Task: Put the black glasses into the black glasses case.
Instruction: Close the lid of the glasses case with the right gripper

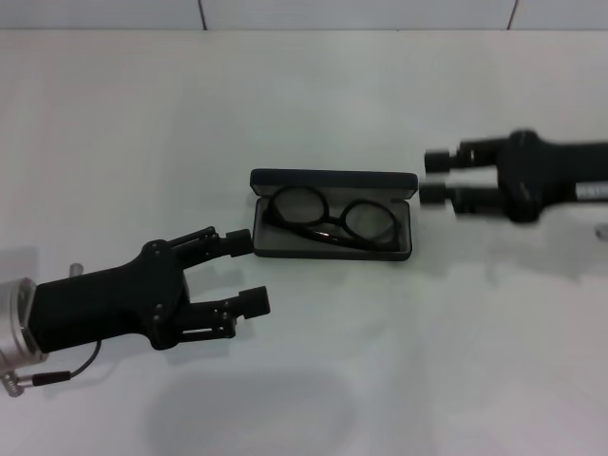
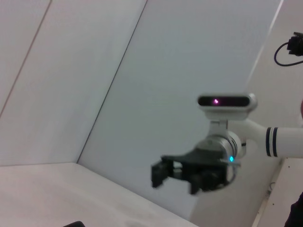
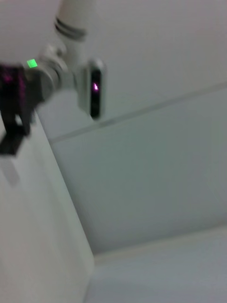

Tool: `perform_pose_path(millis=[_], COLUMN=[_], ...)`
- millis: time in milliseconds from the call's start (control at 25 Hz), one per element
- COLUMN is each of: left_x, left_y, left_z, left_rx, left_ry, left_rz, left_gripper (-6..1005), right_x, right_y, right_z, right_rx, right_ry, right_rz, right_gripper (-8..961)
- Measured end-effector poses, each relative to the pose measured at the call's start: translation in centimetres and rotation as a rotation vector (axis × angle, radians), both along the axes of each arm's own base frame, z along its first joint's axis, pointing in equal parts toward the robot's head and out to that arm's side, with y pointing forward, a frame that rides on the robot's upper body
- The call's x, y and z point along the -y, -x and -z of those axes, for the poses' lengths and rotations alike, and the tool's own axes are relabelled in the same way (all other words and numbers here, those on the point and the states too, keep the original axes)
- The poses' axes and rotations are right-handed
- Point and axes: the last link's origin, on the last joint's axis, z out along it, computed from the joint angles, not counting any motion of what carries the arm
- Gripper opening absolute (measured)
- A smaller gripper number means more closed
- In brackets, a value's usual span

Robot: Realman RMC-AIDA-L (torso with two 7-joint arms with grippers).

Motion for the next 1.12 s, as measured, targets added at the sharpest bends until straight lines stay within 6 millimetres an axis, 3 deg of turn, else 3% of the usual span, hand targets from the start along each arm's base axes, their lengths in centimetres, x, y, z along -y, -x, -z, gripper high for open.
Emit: perform_pose_path(millis=[200,360,560,880,1120], left_x=[0.0,-0.1,-0.2,-0.6,-0.7], left_y=[0.0,0.1,0.0,-0.3,-0.4], left_z=[0.3,0.4,0.7,0.8,0.8], left_rx=[-0.004,-0.009,-0.012,-0.007,-0.005], left_ry=[-0.001,-0.003,-0.007,-0.006,-0.007], left_rz=[-0.003,-0.011,-0.021,-0.015,-0.012], left_gripper=[888,888,888,888,888], right_x=[-3.1,-5.9,-7.3,-7.2,-6.9], right_y=[2.0,3.8,5.6,7.4,7.9], right_z=[0.8,3.1,6.7,11.6,12.8], right_rx=[0.051,0.126,0.193,0.315,0.353], right_ry=[-0.089,-0.143,-0.168,-0.194,-0.206], right_rz=[0.097,0.153,0.182,0.160,0.132], right_gripper=[409,251,70,18,-1])
